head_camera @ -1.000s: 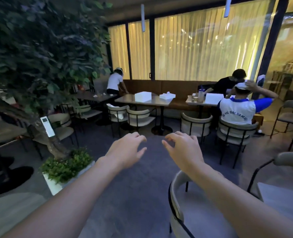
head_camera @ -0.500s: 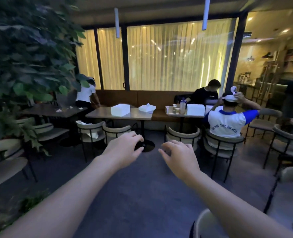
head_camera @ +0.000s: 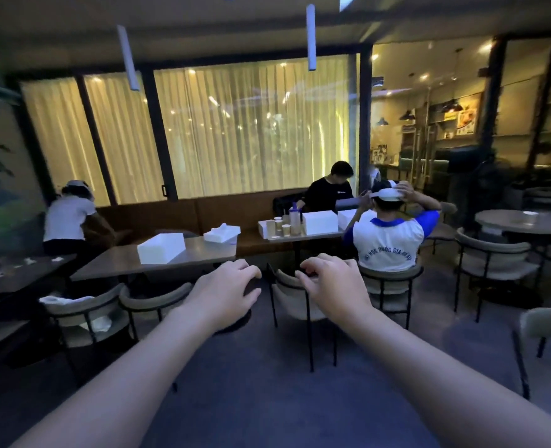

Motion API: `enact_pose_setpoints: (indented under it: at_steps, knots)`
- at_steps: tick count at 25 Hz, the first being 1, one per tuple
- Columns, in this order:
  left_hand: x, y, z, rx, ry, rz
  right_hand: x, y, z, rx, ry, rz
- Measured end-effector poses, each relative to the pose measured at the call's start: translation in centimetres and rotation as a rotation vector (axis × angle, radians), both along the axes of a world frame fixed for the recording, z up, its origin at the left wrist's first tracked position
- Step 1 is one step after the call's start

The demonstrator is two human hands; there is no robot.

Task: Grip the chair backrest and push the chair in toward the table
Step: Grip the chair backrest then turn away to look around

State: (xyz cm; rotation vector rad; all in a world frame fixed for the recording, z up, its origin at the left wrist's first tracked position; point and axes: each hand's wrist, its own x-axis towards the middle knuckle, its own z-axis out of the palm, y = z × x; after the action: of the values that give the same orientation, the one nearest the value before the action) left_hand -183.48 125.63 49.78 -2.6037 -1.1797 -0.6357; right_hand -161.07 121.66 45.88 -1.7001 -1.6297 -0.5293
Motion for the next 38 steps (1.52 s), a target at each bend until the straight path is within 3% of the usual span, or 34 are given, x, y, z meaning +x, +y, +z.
enact_pose_setpoints:
  at_steps: [6,12,16,23,32,38]
  knots:
    - [12.9,11.8,-1.7,0.003,0.026,-0.354,9.3,5.1,-1.1,0.039,0.052,-0.277]
    - [28.6,15.8,-6.1,-0.013,0.066,-0.912,15.6,0.1,-5.9,0.042,0.047,-0.755]
    - [33.3,13.9,-9.0,-0.036,0.085,-1.270,12.6,-4.3,-9.3,0.003,0.117,-1.039]
    - [33.8,7.2,-17.4,-0.159,0.245,-1.639,3.6,-11.0,-17.3,-0.065,0.280,-1.407]
    - [33.3,0.8,-42.5,-0.247,0.533,-1.766,-2.1,-14.4,-41.3,-0.193,0.468,-1.544]
    - [36.0,0.9,-49.5,-0.178,0.749,-1.746,-2.2,-14.2,-49.1,-0.289,0.487,-1.607]
